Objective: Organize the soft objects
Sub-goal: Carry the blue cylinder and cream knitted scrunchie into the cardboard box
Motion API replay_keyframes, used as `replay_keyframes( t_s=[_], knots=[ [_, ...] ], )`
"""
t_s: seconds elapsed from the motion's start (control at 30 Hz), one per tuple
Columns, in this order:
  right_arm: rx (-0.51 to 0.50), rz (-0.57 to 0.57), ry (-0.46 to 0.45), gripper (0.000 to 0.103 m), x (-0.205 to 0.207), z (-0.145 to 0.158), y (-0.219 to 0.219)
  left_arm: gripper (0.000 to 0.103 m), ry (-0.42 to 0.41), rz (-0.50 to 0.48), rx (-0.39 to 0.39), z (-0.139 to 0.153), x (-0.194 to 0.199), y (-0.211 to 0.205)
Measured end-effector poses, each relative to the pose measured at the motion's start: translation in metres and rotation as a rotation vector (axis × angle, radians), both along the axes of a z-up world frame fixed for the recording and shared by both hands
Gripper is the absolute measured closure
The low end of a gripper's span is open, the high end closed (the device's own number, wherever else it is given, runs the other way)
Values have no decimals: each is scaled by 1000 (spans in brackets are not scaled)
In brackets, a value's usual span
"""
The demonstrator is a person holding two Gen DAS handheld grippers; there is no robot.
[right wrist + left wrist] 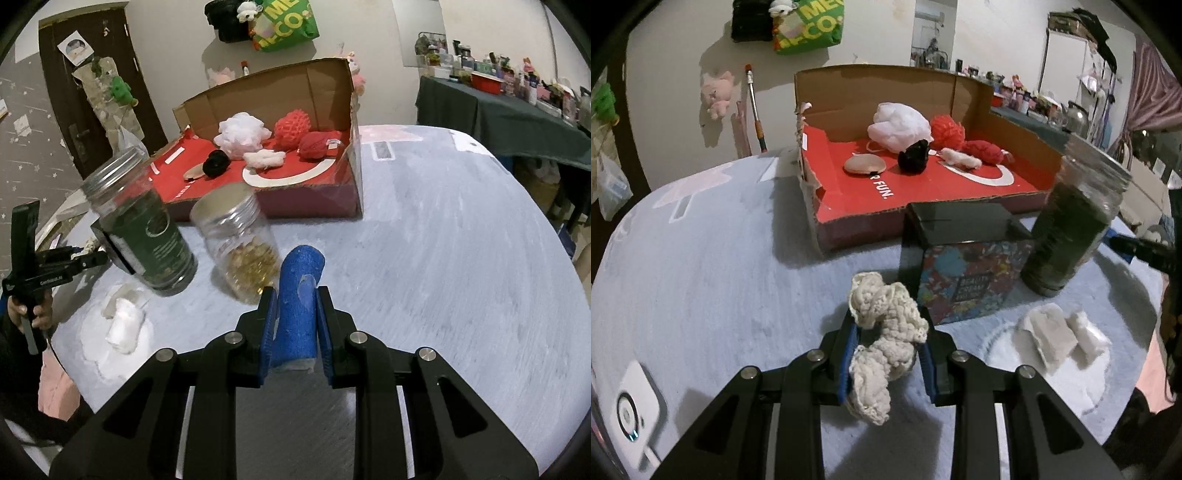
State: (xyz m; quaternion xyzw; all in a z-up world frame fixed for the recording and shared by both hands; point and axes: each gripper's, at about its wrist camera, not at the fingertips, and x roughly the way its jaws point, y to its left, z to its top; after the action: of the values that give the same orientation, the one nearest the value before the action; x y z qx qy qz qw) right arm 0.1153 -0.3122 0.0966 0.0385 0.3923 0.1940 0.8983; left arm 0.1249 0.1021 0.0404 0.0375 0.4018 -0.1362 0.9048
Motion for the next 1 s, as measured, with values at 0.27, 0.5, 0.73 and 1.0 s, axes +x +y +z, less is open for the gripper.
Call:
replay_keyframes(
  t_s=[0.27,0.5,0.73,1.0],
  knots=[
    [-43,50,0,83,23,9,2,72,23,-34,32,5,9,3],
    [-45,60,1,83,30,12,1,72,33,-25,55,4,9,10],
    [-60,87,-7,83,33,15,2,72,19,-45,68,10,18,16],
    [-97,143,-18,83,46,23,6,72,-8,-115,51,28,33,19]
  ],
)
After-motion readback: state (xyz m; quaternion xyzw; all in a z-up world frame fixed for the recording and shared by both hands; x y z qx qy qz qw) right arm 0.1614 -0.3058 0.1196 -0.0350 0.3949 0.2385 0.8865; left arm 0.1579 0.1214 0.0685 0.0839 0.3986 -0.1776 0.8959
